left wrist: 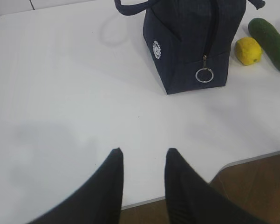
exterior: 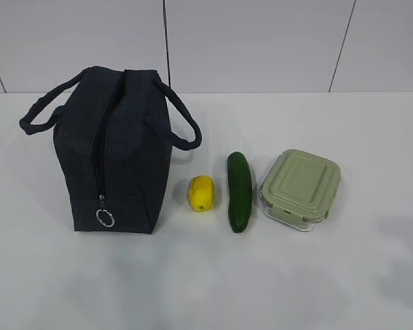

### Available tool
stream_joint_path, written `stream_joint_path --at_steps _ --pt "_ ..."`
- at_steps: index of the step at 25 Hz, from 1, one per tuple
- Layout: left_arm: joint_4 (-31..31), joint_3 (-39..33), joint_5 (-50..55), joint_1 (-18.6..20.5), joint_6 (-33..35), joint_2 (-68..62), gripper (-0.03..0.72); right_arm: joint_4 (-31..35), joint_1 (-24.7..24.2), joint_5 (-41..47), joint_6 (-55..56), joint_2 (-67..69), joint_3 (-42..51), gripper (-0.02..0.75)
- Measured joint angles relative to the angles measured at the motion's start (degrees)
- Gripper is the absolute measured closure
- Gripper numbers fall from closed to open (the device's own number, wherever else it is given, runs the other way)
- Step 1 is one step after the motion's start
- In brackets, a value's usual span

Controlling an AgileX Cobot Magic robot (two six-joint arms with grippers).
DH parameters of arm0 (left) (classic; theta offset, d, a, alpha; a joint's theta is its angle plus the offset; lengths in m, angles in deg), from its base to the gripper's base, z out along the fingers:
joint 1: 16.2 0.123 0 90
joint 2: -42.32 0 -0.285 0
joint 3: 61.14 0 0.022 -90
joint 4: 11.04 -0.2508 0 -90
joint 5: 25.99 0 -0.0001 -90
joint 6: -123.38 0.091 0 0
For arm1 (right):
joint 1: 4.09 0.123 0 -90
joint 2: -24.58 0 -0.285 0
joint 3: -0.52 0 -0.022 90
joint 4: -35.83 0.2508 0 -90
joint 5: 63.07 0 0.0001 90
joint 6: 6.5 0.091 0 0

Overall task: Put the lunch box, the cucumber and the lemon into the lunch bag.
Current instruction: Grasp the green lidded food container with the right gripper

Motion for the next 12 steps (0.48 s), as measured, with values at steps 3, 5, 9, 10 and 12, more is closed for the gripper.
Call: stream_joint_path --at_steps 3,5,9,10,12 --pt "0.1 0.0 0.0 0.0 0.0 0.0 0.465 1.2 0.0 -2.3 1.2 4.7 0.0 0.269" --pt "0.1 0.0 0.0 0.0 0.0 0.0 0.465 1.7 0.0 -3.9 1.6 7.9 0.0 0.269" --pt "0.1 0.0 0.0 0.0 0.0 0.0 0.465 2.7 0.0 -7.1 1.9 15.2 -0.2 0.269" --pt "0.1 0.0 0.0 0.0 0.0 0.0 0.465 3.1 0.0 -7.9 1.9 17.1 -0.4 0.269" --pt "0.1 0.0 0.0 0.0 0.0 0.0 0.465 4.2 0.0 -9.6 1.9 20.7 -1.2 0.269"
